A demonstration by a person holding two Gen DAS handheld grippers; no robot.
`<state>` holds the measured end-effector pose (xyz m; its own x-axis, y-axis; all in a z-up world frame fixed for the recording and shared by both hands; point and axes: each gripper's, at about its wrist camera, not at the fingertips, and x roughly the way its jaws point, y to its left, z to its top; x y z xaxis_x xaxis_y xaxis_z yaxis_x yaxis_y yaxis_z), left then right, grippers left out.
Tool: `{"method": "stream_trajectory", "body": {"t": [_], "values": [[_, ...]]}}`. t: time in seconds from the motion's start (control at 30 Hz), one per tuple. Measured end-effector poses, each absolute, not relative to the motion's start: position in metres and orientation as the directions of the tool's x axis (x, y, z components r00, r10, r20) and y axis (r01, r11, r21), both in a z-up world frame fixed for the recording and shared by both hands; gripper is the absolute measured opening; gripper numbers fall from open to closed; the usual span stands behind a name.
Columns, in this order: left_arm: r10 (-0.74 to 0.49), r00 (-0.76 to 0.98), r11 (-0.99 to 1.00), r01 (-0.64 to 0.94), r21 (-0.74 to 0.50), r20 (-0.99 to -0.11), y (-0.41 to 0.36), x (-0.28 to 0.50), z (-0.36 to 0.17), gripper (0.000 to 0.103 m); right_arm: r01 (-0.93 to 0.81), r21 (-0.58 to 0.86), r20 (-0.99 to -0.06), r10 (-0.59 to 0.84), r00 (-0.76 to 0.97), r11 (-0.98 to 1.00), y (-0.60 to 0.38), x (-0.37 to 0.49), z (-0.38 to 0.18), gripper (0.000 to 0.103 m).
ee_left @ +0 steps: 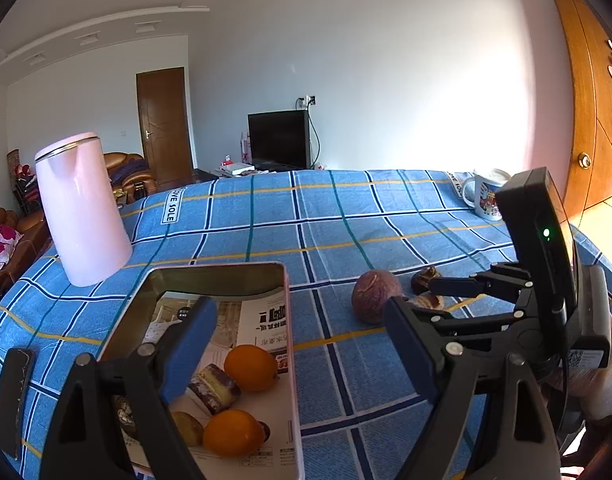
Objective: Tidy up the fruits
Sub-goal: 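Grasp a purple round fruit with the left tool while the right tool grasps a layered brown cake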
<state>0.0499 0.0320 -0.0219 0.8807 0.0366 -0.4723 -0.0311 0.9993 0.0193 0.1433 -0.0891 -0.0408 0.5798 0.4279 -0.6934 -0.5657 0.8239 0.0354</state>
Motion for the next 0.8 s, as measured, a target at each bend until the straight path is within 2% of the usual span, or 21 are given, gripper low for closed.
{"method": "stream_trajectory", "body": {"t": [0.1, 0.27, 0.33, 0.43, 0.47, 0.5, 0.63, 0.8], "values": [[0.029, 0.878, 1.000, -0.027, 0.010, -0.478, 0.031, 0.052, -0.022, 0.088, -0.577, -0.027, -0.699, 0.397, 0.595, 0.816, -0.084, 0.141, -0.042, 0.043], [0.037, 0.875, 0.999, -0.036, 0.011, -0.484, 0.030, 0.056, -0.024, 0.088, -0.624, -0.101, -0.673, 0.409, 0.616, 0.775, -0.075, 0.124, -0.038, 0.043], [0.035, 0.872, 0.999, -0.037, 0.006, -0.489, 0.030, 0.059, -0.025, 0.088, -0.617, -0.141, -0.692, 0.369, 0.620, 0.774, -0.070, 0.124, -0.043, 0.043], [0.033, 0.869, 0.999, -0.034, 0.007, -0.493, 0.029, 0.062, -0.025, 0.088, -0.637, -0.051, -0.715, 0.417, 0.561, 0.769, -0.075, 0.135, -0.045, 0.041], [0.026, 0.869, 1.000, -0.029, 0.002, -0.494, 0.028, 0.063, -0.025, 0.088, -0.627, -0.023, -0.712, 0.427, 0.557, 0.779, -0.079, 0.138, -0.044, 0.033], [0.020, 0.868, 1.000, -0.025, -0.002, -0.495, 0.026, 0.064, -0.024, 0.088, -0.617, -0.004, -0.705, 0.436, 0.559, 0.787, -0.083, 0.139, -0.043, 0.032], [0.004, 0.865, 1.000, -0.006, -0.002, -0.501, 0.019, 0.071, -0.022, 0.088, -0.572, 0.047, -0.622, 0.472, 0.625, 0.819, -0.106, 0.132, -0.030, 0.032], [-0.032, 0.847, 0.999, 0.037, -0.001, -0.530, 0.000, 0.090, -0.023, 0.088, -0.485, 0.081, -0.580, 0.437, 0.687, 0.870, -0.132, 0.138, -0.023, 0.032]]}}
